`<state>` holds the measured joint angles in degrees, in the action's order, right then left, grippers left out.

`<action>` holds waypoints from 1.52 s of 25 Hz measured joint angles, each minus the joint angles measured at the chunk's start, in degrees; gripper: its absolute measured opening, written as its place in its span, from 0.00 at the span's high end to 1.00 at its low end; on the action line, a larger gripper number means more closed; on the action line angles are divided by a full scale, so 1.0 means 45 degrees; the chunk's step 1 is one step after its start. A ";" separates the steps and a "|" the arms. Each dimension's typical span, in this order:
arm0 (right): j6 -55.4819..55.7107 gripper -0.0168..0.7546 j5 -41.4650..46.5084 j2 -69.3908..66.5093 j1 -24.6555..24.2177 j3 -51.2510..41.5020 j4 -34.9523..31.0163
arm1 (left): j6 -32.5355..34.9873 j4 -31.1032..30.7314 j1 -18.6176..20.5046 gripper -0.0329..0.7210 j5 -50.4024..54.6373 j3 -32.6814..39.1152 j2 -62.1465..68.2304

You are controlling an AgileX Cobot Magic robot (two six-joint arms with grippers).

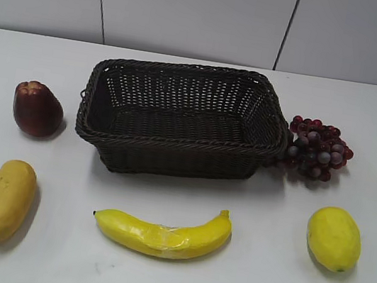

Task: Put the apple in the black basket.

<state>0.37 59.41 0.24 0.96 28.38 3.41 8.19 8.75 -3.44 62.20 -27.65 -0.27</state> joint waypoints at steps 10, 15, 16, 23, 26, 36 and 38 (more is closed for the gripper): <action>0.0014 0.24 0.0000 0.0000 0.0000 0.0000 0.0000 | 0.0000 0.0000 0.0000 0.07 0.0000 0.0000 0.0000; 0.0014 0.24 0.0000 0.0000 0.0000 0.0000 0.0000 | 0.0000 -0.0021 0.0000 0.09 0.0000 0.0000 0.0000; 0.0014 0.24 0.0000 0.0000 0.0000 0.0000 0.0000 | 0.0000 -0.0021 0.0000 0.09 0.0000 0.0000 0.0000; 0.0014 0.24 0.0000 0.0000 0.0000 0.0000 0.0000 | 0.0000 0.0007 0.0000 0.11 -0.0927 -0.0563 0.0848; 0.0004 0.24 0.0000 0.0000 0.0000 0.0000 0.0000 | 0.0000 0.0007 0.0000 0.11 -0.2325 -0.1349 0.2588; 0.0004 0.24 0.0000 0.0000 0.0000 0.0000 0.0000 | 0.0645 0.1586 -0.0175 0.11 -0.4655 -0.3831 1.1075; 0.0004 0.24 0.0000 0.0000 0.0000 0.0000 0.0000 | 0.1164 0.1948 -0.0209 0.11 -0.4661 -0.4714 1.3070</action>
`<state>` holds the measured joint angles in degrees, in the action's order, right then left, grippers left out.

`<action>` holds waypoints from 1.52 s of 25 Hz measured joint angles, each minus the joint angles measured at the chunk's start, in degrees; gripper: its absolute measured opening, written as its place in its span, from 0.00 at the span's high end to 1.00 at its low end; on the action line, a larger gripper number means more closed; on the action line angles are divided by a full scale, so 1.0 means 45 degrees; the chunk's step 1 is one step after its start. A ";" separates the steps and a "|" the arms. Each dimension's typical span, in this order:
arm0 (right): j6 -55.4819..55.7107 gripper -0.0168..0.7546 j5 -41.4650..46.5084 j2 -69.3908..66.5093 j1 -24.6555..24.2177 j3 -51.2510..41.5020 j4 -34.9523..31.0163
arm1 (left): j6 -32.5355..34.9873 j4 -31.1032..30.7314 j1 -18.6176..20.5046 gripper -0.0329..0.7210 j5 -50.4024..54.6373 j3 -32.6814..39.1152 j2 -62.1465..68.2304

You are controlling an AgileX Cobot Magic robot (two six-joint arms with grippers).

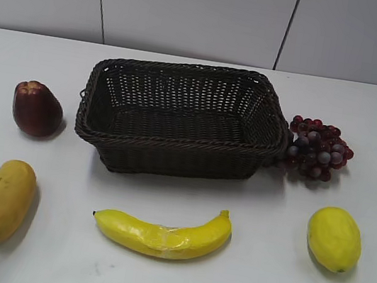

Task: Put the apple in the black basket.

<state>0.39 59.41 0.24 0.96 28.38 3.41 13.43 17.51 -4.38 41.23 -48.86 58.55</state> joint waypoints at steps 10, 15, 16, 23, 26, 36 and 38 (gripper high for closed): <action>0.0015 0.24 0.0000 0.0000 0.0000 0.0000 0.0000 | 0.0595 0.0233 -0.0876 0.04 -0.0173 -0.3570 0.7456; -0.0001 0.24 0.0000 0.0000 0.0000 0.0000 0.0000 | 0.0606 -0.0203 -0.1007 0.04 -0.0494 -0.4450 0.9645; -0.0001 0.24 0.0000 0.0000 0.0000 0.0000 0.0000 | 0.0616 -0.0430 -0.1007 0.04 -0.0494 -0.4630 0.9982; 0.0010 0.24 0.0000 0.0000 0.0000 0.0000 0.0000 | 0.0619 -0.1033 -0.1007 0.04 -0.1129 -0.5236 1.1207; 0.0010 0.24 0.0000 0.0000 0.0000 0.0000 0.0000 | 0.0619 -0.1070 -0.1007 0.04 -0.1227 -0.5236 1.1633; 0.0010 0.24 0.0000 0.0000 0.0000 0.0000 0.0000 | 0.0607 -0.1064 -0.1007 0.14 -0.1338 -0.5341 1.2154; 0.0010 0.24 0.0000 0.0000 0.0000 0.0000 0.0000 | 0.0607 -0.1064 -0.1007 0.14 -0.1278 -0.5341 1.2142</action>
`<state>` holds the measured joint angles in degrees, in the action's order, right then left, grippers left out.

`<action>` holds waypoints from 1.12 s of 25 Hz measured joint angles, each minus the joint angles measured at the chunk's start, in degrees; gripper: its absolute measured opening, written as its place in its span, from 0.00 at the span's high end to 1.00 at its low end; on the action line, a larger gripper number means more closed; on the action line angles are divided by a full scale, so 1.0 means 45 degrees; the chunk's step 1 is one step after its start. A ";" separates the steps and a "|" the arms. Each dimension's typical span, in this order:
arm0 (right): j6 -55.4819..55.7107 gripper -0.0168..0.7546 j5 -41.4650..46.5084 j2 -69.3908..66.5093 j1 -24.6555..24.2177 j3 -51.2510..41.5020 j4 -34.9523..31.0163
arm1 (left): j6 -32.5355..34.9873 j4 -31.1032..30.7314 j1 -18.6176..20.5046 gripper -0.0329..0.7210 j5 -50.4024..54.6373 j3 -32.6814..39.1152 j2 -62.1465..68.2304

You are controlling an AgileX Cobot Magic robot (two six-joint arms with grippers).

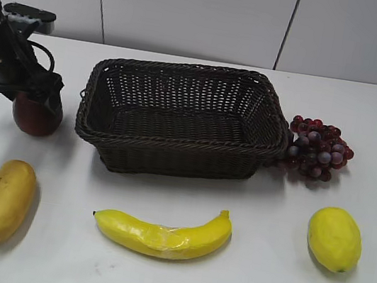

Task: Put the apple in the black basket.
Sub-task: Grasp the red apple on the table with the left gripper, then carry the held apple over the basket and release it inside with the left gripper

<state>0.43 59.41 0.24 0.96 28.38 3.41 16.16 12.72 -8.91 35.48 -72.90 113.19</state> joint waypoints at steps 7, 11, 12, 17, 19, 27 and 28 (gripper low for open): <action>0.0000 0.24 0.0000 0.0000 0.0000 0.0000 0.0000 | 0.0000 -0.0012 0.0000 0.14 0.1316 -0.0306 -0.1301; 0.0000 0.24 0.0000 0.0000 0.0000 0.0000 0.0000 | 0.0000 0.0337 -0.0037 0.14 0.2246 -0.1268 -0.2553; 0.0000 0.24 0.0000 0.0000 0.0000 0.0000 0.0000 | 0.0000 0.0504 -0.0134 0.14 0.2447 -0.1604 -0.2836; 0.0000 0.24 0.0000 0.0000 0.0000 0.0000 0.0000 | 0.0000 0.0997 -0.1463 0.14 0.2782 -0.3131 -0.3466; 0.0000 0.24 0.0000 0.0000 0.0000 0.0000 0.0000 | 0.0000 0.1065 -0.2343 0.14 0.2512 -0.3349 -0.3476; 0.0000 0.24 0.0000 0.0000 0.0000 0.0000 0.0000 | 0.0000 0.1203 -0.4759 0.14 0.1637 -0.3429 -0.2013; 0.0000 0.24 0.0000 0.0000 0.0000 0.0000 0.0000 | 0.0000 0.1203 -0.4888 0.14 0.1465 -0.3429 -0.1717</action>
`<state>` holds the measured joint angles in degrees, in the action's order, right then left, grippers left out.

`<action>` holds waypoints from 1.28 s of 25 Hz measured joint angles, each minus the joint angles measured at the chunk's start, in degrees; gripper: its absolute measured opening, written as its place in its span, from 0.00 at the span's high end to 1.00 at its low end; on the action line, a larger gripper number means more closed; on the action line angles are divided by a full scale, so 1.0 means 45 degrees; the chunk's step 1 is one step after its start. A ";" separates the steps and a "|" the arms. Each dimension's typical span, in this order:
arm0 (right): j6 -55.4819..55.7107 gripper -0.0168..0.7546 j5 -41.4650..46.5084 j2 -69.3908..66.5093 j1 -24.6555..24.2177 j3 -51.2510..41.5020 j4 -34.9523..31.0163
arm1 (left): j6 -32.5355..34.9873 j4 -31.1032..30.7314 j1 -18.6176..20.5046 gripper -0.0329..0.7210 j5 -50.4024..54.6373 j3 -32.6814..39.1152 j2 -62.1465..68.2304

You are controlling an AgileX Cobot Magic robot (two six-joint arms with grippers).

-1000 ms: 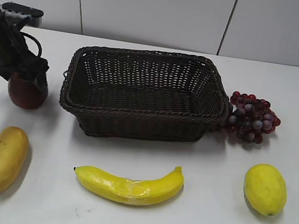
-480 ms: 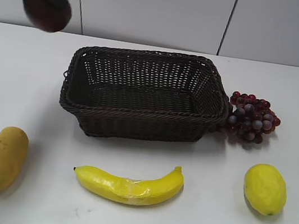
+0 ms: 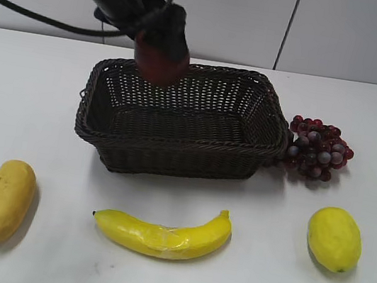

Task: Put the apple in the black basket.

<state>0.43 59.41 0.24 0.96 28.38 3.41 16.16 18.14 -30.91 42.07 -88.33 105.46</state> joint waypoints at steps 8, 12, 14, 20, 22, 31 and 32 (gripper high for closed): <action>-0.0013 0.24 0.0000 0.0000 0.0000 0.0000 0.0000 | 0.0000 -0.0124 -0.0321 0.14 -0.0984 0.0000 0.2678; 0.0001 0.24 0.0000 0.0000 0.0000 0.0000 0.0000 | 0.0000 -0.0489 -0.0321 0.14 -0.1204 0.0000 0.3355; 0.0001 0.24 0.0000 0.0000 0.0000 0.0000 0.0000 | 0.0000 -0.0788 -0.0321 0.14 -0.1329 0.0000 0.3503; 0.0001 0.24 0.0000 0.0000 0.0000 0.0000 0.0000 | 0.0000 -0.0956 -0.0321 0.04 -0.1578 -0.0011 0.3529; 0.0001 0.24 0.0000 0.0000 0.0000 0.0000 0.0000 | 0.0000 -0.0919 -0.0321 0.04 -0.1451 -0.0011 0.3501; -0.0013 0.24 0.0000 0.0000 0.0000 0.0000 0.0000 | 0.0000 -0.0919 -0.0321 0.04 0.0023 -0.1111 0.1682; -0.0013 0.24 0.0000 0.0000 0.0000 0.0000 0.0000 | 0.0000 -0.0919 -0.0321 0.04 0.0456 -0.1474 0.1393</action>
<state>0.38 59.41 0.24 0.96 28.38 3.41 16.16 14.00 -32.35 44.12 -94.96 111.73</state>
